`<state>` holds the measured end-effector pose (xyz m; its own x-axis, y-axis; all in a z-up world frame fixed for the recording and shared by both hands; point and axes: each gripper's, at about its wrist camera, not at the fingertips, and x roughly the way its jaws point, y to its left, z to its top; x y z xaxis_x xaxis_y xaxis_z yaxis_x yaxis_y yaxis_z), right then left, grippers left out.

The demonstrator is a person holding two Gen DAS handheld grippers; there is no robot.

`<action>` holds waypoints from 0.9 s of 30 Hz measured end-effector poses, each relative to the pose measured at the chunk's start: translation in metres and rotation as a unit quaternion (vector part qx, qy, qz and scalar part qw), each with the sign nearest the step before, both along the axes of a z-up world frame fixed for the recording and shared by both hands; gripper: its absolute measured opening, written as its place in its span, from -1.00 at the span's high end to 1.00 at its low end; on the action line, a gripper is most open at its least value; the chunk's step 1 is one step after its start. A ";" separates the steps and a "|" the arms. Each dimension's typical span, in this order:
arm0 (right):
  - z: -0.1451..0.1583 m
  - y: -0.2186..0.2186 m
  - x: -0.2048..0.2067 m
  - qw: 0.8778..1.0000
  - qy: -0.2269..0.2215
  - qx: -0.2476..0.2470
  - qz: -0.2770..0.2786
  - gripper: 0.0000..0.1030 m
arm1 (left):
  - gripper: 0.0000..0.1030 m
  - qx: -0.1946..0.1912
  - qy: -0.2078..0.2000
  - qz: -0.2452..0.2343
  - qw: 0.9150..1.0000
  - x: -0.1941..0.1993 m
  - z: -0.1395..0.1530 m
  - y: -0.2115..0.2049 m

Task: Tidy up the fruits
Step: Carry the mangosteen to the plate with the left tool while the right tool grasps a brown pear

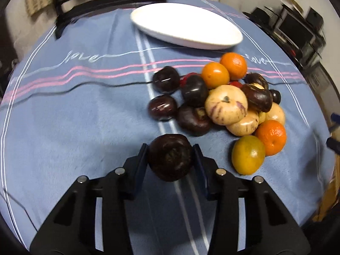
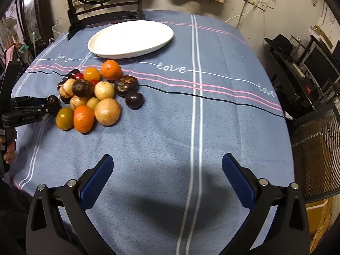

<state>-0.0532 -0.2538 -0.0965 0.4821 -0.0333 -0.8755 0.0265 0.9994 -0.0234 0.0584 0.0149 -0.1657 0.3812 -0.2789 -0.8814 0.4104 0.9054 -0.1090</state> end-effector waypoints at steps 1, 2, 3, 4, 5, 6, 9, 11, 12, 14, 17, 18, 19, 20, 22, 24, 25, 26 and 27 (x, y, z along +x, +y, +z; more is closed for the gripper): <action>-0.001 0.004 0.003 1.000 -0.001 0.005 0.009 -0.97 | 0.17 0.006 -0.002 0.006 1.000 0.000 0.001 0.004; -0.001 0.008 0.007 1.000 -0.003 0.009 0.020 -0.97 | 0.17 0.011 -0.003 0.011 1.000 -0.002 0.001 0.007; -0.003 0.015 0.013 0.999 -0.007 0.015 0.032 -0.94 | 0.17 0.020 -0.003 0.018 1.000 -0.004 0.002 0.013; -0.005 0.020 0.018 0.999 -0.009 0.023 0.043 -0.91 | 0.17 0.025 -0.003 0.022 0.999 -0.007 0.002 0.016; -0.007 0.025 0.024 0.998 -0.009 0.029 0.050 -0.81 | 0.17 0.032 -0.003 0.028 0.999 -0.009 0.003 0.022; -0.010 0.030 0.031 0.998 -0.006 0.034 0.056 -0.71 | 0.18 0.035 -0.003 0.032 0.999 -0.011 0.003 0.025; -0.026 0.038 0.054 0.997 0.006 0.057 0.058 -0.49 | 0.18 0.044 -0.006 0.045 0.998 -0.019 0.009 0.041; -0.035 0.039 0.065 0.995 0.012 0.085 0.056 -0.35 | 0.18 0.046 -0.009 0.048 0.998 -0.023 0.014 0.049; -0.039 0.040 0.070 0.995 0.015 0.087 0.056 -0.29 | 0.18 0.046 -0.009 0.049 0.998 -0.026 0.015 0.050; -0.045 0.043 0.073 0.994 0.019 0.088 0.062 -0.25 | 0.17 0.047 -0.011 0.054 0.997 -0.030 0.020 0.056; -0.052 0.053 0.076 0.992 0.024 0.089 0.080 -0.23 | 0.17 0.042 -0.012 0.064 0.997 -0.036 0.024 0.062; -0.055 0.057 0.077 0.992 0.026 0.083 0.087 -0.22 | 0.17 0.041 -0.012 0.068 0.997 -0.037 0.025 0.063; -0.055 0.055 0.078 0.992 0.020 0.088 0.090 -0.23 | 0.17 0.040 -0.012 0.069 0.997 -0.036 0.025 0.063; -0.055 0.055 0.079 0.991 0.017 0.095 0.092 -0.20 | 0.17 0.039 -0.011 0.069 0.997 -0.036 0.025 0.062; -0.056 0.053 0.081 0.989 0.019 0.108 0.097 0.00 | 0.17 0.041 -0.009 0.067 0.997 -0.036 0.024 0.057; -0.055 0.054 0.082 0.988 0.021 0.110 0.105 0.13 | 0.17 0.040 -0.007 0.064 0.997 -0.035 0.023 0.052; -0.055 0.054 0.083 0.988 0.023 0.108 0.108 0.13 | 0.17 0.037 -0.005 0.061 0.997 -0.033 0.022 0.048; -0.055 0.053 0.084 0.987 0.026 0.111 0.110 0.14 | 0.17 0.034 -0.004 0.059 0.998 -0.031 0.021 0.045; -0.054 0.051 0.084 0.986 0.030 0.119 0.111 0.15 | 0.17 0.032 -0.003 0.056 0.998 -0.028 0.021 0.041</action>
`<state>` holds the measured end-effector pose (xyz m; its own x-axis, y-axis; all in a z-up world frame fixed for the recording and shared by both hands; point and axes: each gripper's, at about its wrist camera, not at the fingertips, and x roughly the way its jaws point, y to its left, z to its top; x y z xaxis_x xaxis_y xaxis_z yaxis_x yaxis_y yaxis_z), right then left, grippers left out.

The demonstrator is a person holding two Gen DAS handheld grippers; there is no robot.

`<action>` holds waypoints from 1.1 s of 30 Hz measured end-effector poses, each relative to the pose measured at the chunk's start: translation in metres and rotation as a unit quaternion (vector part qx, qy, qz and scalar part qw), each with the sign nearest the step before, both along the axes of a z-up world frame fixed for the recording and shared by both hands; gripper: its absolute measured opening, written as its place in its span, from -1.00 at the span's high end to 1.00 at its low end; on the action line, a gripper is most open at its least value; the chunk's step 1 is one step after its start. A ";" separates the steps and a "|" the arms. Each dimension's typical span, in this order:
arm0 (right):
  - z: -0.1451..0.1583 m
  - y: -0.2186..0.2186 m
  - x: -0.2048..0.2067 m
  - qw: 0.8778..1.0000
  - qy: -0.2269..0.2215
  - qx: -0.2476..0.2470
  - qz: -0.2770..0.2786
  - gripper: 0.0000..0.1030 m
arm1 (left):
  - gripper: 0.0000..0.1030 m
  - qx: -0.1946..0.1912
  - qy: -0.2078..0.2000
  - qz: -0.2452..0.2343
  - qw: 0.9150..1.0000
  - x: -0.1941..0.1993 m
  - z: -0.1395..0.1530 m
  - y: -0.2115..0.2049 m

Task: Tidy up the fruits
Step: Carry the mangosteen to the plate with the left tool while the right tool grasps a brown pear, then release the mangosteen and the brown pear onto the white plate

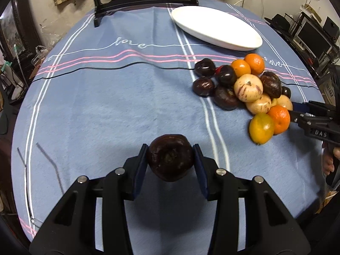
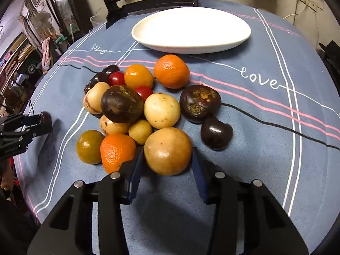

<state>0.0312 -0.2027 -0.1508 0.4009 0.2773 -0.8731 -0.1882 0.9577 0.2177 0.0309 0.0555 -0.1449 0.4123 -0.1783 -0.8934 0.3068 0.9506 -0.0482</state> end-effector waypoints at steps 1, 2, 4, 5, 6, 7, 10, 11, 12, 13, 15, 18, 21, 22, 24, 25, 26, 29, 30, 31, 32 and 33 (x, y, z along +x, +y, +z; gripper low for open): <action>0.000 -0.002 0.000 1.000 0.003 0.004 0.000 0.15 | 0.17 -0.002 0.001 -0.003 1.000 0.003 0.000 -0.004; 0.001 -0.005 -0.001 1.000 0.005 0.009 -0.003 0.15 | 0.17 -0.003 0.001 -0.007 1.000 0.005 0.000 -0.007; 0.004 -0.012 -0.006 1.000 0.007 0.018 -0.012 0.15 | 0.17 -0.006 -0.001 -0.015 1.000 0.012 0.002 -0.015; 0.007 -0.018 -0.009 1.000 0.005 0.023 -0.019 0.15 | 0.17 -0.009 -0.002 -0.018 1.000 0.016 0.004 -0.019; 0.011 -0.023 -0.011 0.999 0.001 0.027 -0.027 0.15 | 0.17 -0.011 -0.002 -0.021 1.000 0.019 0.005 -0.021; 0.016 -0.029 -0.012 0.999 -0.005 0.029 -0.036 0.15 | 0.17 -0.017 -0.003 -0.026 1.000 0.028 0.009 -0.026; 0.033 -0.040 0.001 0.997 -0.029 0.029 -0.059 0.15 | 0.17 -0.023 -0.011 -0.037 0.999 0.053 0.018 -0.043; 0.038 -0.042 0.011 0.997 -0.035 0.028 -0.064 0.15 | 0.17 -0.025 -0.016 -0.042 0.999 0.064 0.022 -0.050; 0.041 -0.043 0.021 0.997 -0.041 0.028 -0.067 0.15 | 0.17 -0.027 -0.022 -0.046 0.998 0.077 0.026 -0.058; 0.045 -0.043 0.034 0.996 -0.050 0.026 -0.069 0.15 | 0.17 -0.030 -0.026 -0.050 0.998 0.087 0.029 -0.064; 0.049 -0.042 0.060 0.996 -0.061 0.019 -0.070 0.15 | 0.17 -0.026 -0.041 -0.062 0.997 0.114 0.036 -0.084; 0.047 -0.036 0.101 0.995 -0.067 0.013 -0.068 0.15 | 0.16 -0.020 -0.053 -0.076 0.995 0.148 0.039 -0.109; 0.043 -0.037 0.124 0.996 -0.066 0.007 -0.064 0.15 | 0.16 -0.017 -0.055 -0.078 0.995 0.177 0.037 -0.126; 0.039 -0.035 0.134 0.996 -0.065 -0.001 -0.058 0.15 | 0.16 -0.017 -0.052 -0.077 0.996 0.189 0.034 -0.130; 0.032 -0.032 0.147 0.997 -0.063 -0.011 -0.051 0.15 | 0.16 -0.017 -0.046 -0.076 0.996 0.204 0.028 -0.136; 0.029 -0.032 0.152 0.997 -0.061 -0.013 -0.048 0.15 | 0.16 -0.016 -0.041 -0.075 0.996 0.212 0.024 -0.138; 0.026 -0.031 0.158 0.997 -0.059 -0.014 -0.045 0.15 | 0.15 -0.014 -0.040 -0.072 0.997 0.217 0.020 -0.140; 0.021 -0.028 0.168 0.997 -0.064 -0.023 -0.043 0.14 | -0.10 -0.019 -0.041 -0.062 0.997 0.228 0.014 -0.141; 0.019 -0.028 0.170 0.997 -0.064 -0.025 -0.045 0.11 | -0.23 -0.022 -0.043 -0.058 0.997 0.229 0.014 -0.140; 0.018 -0.028 0.171 0.997 -0.064 -0.021 -0.045 0.10 | -0.28 -0.024 -0.047 -0.054 0.997 0.230 0.014 -0.140; 0.019 -0.029 0.172 0.997 -0.065 -0.015 -0.045 0.00 | -0.30 -0.027 -0.048 -0.051 0.997 0.231 0.014 -0.138; 0.020 -0.031 0.170 0.997 -0.068 -0.010 -0.047 -0.02 | -0.30 -0.026 -0.048 -0.049 0.997 0.231 0.015 -0.137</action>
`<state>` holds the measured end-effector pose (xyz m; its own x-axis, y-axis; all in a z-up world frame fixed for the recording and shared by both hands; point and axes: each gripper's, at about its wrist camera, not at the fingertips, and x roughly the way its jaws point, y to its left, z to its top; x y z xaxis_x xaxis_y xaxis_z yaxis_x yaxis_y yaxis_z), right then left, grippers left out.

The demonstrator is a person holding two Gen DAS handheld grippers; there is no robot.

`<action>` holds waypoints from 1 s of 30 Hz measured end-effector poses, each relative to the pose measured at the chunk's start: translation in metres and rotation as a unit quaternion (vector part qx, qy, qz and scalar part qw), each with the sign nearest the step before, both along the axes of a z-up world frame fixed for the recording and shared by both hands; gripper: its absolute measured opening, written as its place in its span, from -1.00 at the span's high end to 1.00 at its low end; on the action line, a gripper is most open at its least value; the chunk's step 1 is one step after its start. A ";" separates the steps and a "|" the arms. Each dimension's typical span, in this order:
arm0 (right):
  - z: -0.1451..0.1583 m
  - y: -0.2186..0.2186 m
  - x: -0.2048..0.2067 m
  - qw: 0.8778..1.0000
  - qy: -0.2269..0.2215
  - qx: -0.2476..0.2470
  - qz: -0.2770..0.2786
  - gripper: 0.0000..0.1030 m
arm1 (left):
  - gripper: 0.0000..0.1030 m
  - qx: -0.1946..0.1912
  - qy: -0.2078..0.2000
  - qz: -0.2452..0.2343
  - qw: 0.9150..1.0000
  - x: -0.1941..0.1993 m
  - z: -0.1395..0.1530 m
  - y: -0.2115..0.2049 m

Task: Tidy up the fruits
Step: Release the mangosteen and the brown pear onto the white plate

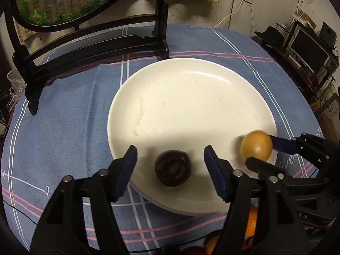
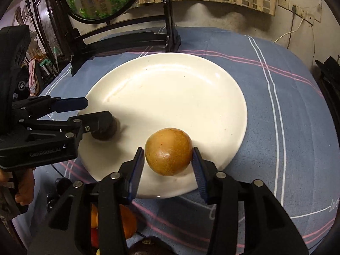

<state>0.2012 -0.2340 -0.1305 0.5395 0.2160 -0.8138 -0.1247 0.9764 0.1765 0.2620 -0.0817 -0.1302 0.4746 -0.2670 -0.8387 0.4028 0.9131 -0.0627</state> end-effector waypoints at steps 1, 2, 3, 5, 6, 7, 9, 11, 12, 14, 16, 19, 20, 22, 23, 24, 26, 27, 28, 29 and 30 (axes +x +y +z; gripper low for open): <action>0.003 -0.002 -0.005 1.000 -0.007 0.000 -0.004 -0.02 | -0.31 0.001 -0.001 0.003 1.000 -0.002 0.001 0.003; 0.007 -0.004 -0.009 1.000 -0.012 0.000 -0.006 -0.05 | -0.32 0.000 -0.002 0.009 1.000 -0.003 0.003 0.008; 0.011 -0.006 -0.014 1.000 -0.017 0.000 -0.010 -0.11 | -0.35 -0.004 -0.001 0.016 1.000 -0.007 0.005 0.014; 0.017 -0.012 -0.025 1.000 -0.022 0.002 -0.017 -0.15 | -0.36 -0.010 0.002 0.030 0.999 -0.016 0.009 0.028; 0.022 -0.014 -0.035 1.000 -0.023 0.004 -0.020 -0.17 | -0.37 -0.010 0.004 0.039 0.999 -0.023 0.010 0.037; 0.024 -0.016 -0.042 0.999 -0.024 0.003 -0.022 -0.18 | -0.38 -0.009 0.006 0.044 0.999 -0.031 0.010 0.045; 0.029 -0.018 -0.068 0.999 -0.029 -0.012 -0.026 -0.26 | -0.41 -0.001 0.010 0.053 0.999 -0.049 0.010 0.060; 0.030 -0.019 -0.094 0.999 -0.030 -0.030 -0.023 -0.26 | -0.41 0.010 0.017 0.061 0.998 -0.073 0.005 0.077; 0.029 -0.019 -0.105 0.999 -0.029 -0.038 -0.023 -0.26 | -0.41 0.012 0.024 0.064 0.998 -0.084 0.001 0.085; 0.026 -0.020 -0.135 0.998 -0.020 -0.048 -0.029 -0.26 | -0.41 0.016 0.038 0.072 0.997 -0.105 -0.008 0.100; 0.021 -0.025 -0.156 0.998 -0.007 -0.037 -0.040 -0.27 | -0.41 0.015 0.051 0.081 0.995 -0.122 -0.017 0.110; 0.014 -0.029 -0.183 0.998 0.014 -0.013 -0.057 -0.27 | -0.41 0.006 0.054 0.082 0.995 -0.140 -0.022 0.117; 0.012 -0.029 -0.188 0.998 0.021 -0.010 -0.058 -0.27 | -0.41 0.013 0.045 0.081 0.996 -0.145 -0.023 0.116; 0.011 -0.028 -0.193 0.998 0.025 -0.013 -0.060 -0.27 | -0.41 0.028 0.025 0.071 0.997 -0.151 -0.023 0.114; 0.013 -0.027 -0.194 0.998 0.025 -0.015 -0.060 -0.27 | -0.41 0.028 0.023 0.068 0.997 -0.153 -0.023 0.114; 0.015 -0.026 -0.195 0.998 0.023 -0.017 -0.061 -0.27 | -0.38 0.026 0.023 0.065 0.997 -0.154 -0.023 0.115; 0.021 -0.024 -0.198 0.998 0.013 -0.025 -0.061 -0.27 | -0.37 0.012 0.029 0.056 0.998 -0.155 -0.022 0.119; 0.023 -0.024 -0.200 0.998 0.009 -0.027 -0.061 -0.27 | -0.37 0.002 0.030 0.049 0.998 -0.157 -0.022 0.121; 0.024 -0.024 -0.200 0.998 0.009 -0.028 -0.062 -0.27 | -0.37 0.000 0.031 0.043 0.999 -0.158 -0.021 0.119; 0.023 -0.024 -0.201 0.997 0.010 -0.028 -0.065 -0.27 | -0.37 0.000 0.031 0.035 0.999 -0.158 -0.021 0.116; 0.023 -0.025 -0.202 0.997 0.012 -0.028 -0.068 -0.27 | -0.37 0.002 0.029 0.026 0.999 -0.160 -0.022 0.114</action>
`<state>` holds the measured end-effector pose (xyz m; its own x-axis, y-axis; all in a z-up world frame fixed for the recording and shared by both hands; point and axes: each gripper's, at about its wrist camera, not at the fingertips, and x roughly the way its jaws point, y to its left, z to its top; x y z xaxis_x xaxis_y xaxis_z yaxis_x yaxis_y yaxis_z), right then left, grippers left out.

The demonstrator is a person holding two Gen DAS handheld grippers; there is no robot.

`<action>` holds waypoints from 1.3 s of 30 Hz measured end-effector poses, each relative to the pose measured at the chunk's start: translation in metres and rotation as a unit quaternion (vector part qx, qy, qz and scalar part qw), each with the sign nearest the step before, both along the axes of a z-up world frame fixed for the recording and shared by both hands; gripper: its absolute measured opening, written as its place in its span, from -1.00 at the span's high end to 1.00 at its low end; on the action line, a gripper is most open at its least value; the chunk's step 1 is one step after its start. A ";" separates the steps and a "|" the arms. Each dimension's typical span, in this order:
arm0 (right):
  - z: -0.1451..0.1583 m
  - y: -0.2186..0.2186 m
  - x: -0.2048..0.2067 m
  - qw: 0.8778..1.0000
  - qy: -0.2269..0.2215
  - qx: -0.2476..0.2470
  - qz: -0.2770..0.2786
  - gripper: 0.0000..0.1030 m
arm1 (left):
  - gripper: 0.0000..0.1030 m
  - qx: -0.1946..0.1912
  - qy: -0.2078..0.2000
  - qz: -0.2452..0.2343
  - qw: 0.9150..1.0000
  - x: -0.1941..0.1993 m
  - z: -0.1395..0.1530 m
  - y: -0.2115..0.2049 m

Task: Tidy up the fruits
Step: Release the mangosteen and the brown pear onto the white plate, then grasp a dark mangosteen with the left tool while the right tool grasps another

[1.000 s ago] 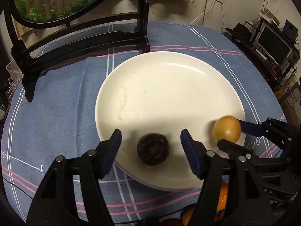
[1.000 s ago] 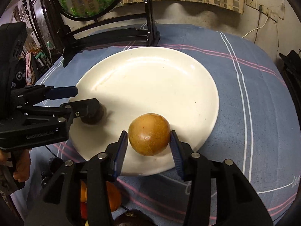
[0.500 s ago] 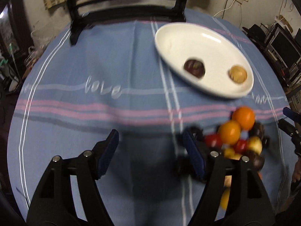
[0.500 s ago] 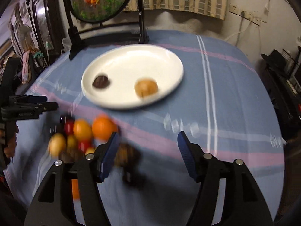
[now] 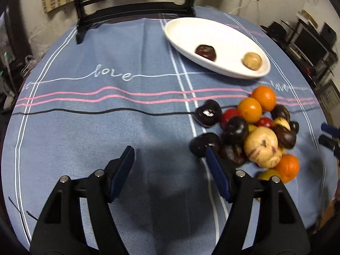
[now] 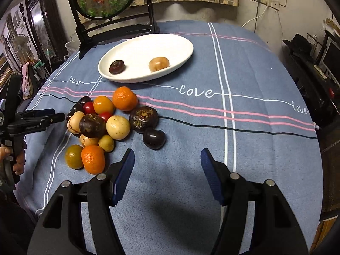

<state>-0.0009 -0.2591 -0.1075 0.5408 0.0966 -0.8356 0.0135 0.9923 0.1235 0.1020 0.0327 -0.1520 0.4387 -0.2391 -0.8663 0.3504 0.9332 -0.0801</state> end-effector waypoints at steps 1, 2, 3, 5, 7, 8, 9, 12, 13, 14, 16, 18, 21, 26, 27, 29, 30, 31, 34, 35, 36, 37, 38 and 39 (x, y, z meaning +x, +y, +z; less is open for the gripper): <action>0.000 -0.001 0.000 1.000 0.002 0.002 -0.003 -0.27 | -0.36 0.003 -0.002 -0.013 1.000 -0.002 -0.002 -0.002; 0.000 -0.002 0.000 1.000 0.003 0.004 -0.006 -0.27 | -0.32 0.006 -0.004 -0.025 1.000 -0.002 -0.004 -0.005; 0.000 -0.004 -0.001 1.000 0.005 0.006 -0.008 -0.27 | -0.30 0.007 -0.004 -0.033 0.999 -0.001 -0.006 -0.008; 0.001 -0.006 -0.002 1.000 0.007 0.006 -0.014 -0.27 | -0.28 0.002 -0.016 -0.053 0.998 0.002 -0.006 -0.013; 0.002 -0.006 -0.002 1.000 0.008 0.003 -0.017 -0.27 | -0.16 -0.010 -0.018 -0.072 0.997 0.007 -0.004 -0.019; 0.003 -0.006 -0.002 1.000 0.008 0.001 -0.018 -0.27 | -0.06 -0.019 -0.014 -0.086 0.996 0.010 -0.004 -0.022; 0.004 -0.005 -0.003 1.000 0.007 -0.001 -0.018 -0.27 | 0.03 -0.025 -0.011 -0.099 0.995 0.012 -0.004 -0.025; 0.006 -0.005 -0.005 1.000 0.007 -0.005 -0.020 -0.27 | 0.17 -0.043 -0.004 -0.122 0.992 0.018 -0.007 -0.025; 0.006 -0.005 -0.005 1.000 0.007 -0.007 -0.021 -0.27 | 0.22 -0.050 0.003 -0.126 0.991 0.019 -0.008 -0.024; 0.007 -0.005 -0.006 1.000 0.008 -0.008 -0.022 -0.27 | 0.28 -0.062 0.011 -0.133 0.989 0.021 -0.008 -0.021; 0.008 -0.005 -0.007 1.000 0.007 -0.011 -0.025 -0.27 | 0.36 -0.076 0.030 -0.139 0.987 0.024 -0.013 -0.013; 0.009 -0.006 -0.009 0.999 0.007 -0.012 -0.029 -0.27 | 0.38 -0.074 0.038 -0.141 0.986 0.024 -0.018 -0.008; 0.009 -0.006 -0.009 0.999 0.009 -0.010 -0.031 -0.27 | 0.38 -0.068 0.032 -0.144 0.987 0.023 -0.018 -0.011; 0.012 0.002 -0.007 1.000 0.009 -0.019 -0.017 -0.27 | 0.42 -0.053 0.017 -0.133 0.990 0.025 -0.021 -0.030; 0.011 0.003 -0.007 1.000 0.009 -0.020 -0.013 -0.27 | 0.42 -0.046 0.011 -0.132 0.990 0.023 -0.021 -0.032; 0.009 0.004 -0.005 1.000 0.011 -0.019 -0.010 -0.27 | 0.42 -0.041 0.011 -0.123 0.992 0.021 -0.020 -0.030; 0.007 0.004 -0.004 1.000 0.013 -0.018 -0.007 -0.27 | 0.43 -0.038 0.010 -0.118 0.992 0.019 -0.018 -0.029; 0.005 0.004 -0.002 1.000 0.015 -0.018 -0.004 -0.27 | 0.43 -0.031 0.007 -0.108 0.994 0.016 -0.017 -0.025; -0.007 0.006 0.010 0.999 0.023 -0.022 0.012 -0.27 | 0.44 -0.025 0.006 -0.076 0.997 0.005 -0.012 -0.010; -0.012 0.006 0.016 0.999 0.025 -0.020 0.017 -0.27 | 0.44 -0.025 0.006 -0.064 0.998 0.001 -0.009 -0.004; -0.015 0.006 0.019 0.999 0.027 -0.017 0.019 -0.27 | 0.44 -0.030 0.007 -0.053 0.998 -0.004 -0.006 0.002; -0.020 0.006 0.026 0.999 0.029 -0.014 0.023 -0.27 | 0.44 -0.034 0.008 -0.045 0.998 -0.008 -0.003 0.008; -0.023 0.006 0.031 0.999 0.031 -0.010 0.026 -0.27 | 0.44 -0.037 0.009 -0.037 0.999 -0.013 0.000 0.013; -0.027 0.007 0.036 0.999 0.032 -0.007 0.033 -0.27 | 0.44 -0.038 0.009 -0.030 0.999 -0.017 0.004 0.017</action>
